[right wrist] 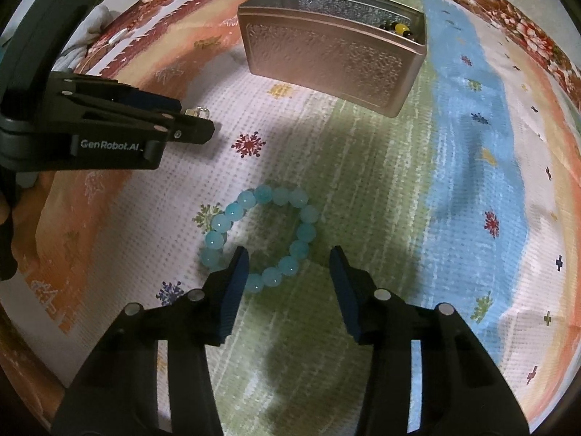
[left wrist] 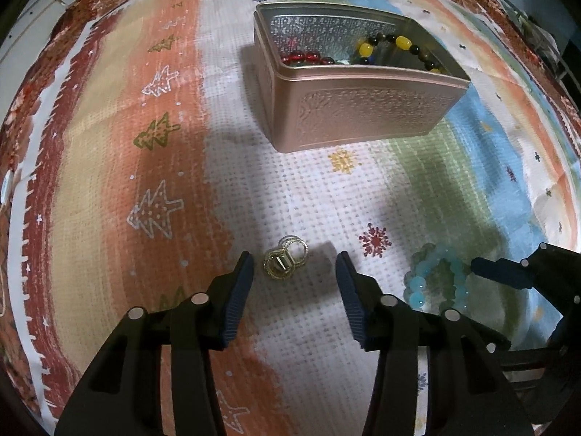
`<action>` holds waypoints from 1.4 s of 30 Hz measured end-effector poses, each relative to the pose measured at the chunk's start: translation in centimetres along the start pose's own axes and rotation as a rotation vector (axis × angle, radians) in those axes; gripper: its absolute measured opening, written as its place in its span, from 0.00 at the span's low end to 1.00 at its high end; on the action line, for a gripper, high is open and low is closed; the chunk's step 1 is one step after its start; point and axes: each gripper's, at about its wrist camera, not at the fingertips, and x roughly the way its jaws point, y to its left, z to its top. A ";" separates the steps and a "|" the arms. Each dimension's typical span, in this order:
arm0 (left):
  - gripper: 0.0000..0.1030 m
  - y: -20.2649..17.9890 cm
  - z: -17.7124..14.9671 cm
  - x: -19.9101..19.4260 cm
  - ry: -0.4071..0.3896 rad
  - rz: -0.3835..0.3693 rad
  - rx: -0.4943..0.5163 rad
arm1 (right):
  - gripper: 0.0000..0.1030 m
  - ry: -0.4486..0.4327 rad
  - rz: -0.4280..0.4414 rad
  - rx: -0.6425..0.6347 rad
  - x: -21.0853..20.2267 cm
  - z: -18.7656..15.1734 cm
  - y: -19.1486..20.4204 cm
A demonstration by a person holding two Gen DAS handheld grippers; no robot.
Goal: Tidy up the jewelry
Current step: 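Lower the left tool to the gold rings while the right tool lowers to the light blue bracelet, then close the left tool on the gold rings while the right tool grasps the light blue bracelet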
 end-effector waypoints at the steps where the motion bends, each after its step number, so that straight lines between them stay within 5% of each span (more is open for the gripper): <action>1: 0.39 0.1 0.0 0.1 0.001 0.007 0.003 | 0.37 0.003 -0.005 -0.002 0.1 0.0 0.1; 9: 0.17 0.4 0.3 0.5 0.006 0.043 0.005 | 0.24 0.004 -0.009 0.004 0.2 0.3 -0.2; 14: 0.16 1.0 0.5 0.3 0.004 0.021 -0.014 | 0.12 -0.008 -0.009 0.015 -0.1 0.5 -0.8; 34: 0.10 1.2 1.1 -4.8 -0.129 -0.063 -0.046 | 0.12 -0.201 0.004 0.071 -5.3 1.9 -2.0; 42: 0.10 -0.1 1.2 -7.7 -0.260 0.003 -0.010 | 0.12 -0.287 -0.024 0.084 -7.1 2.4 -2.2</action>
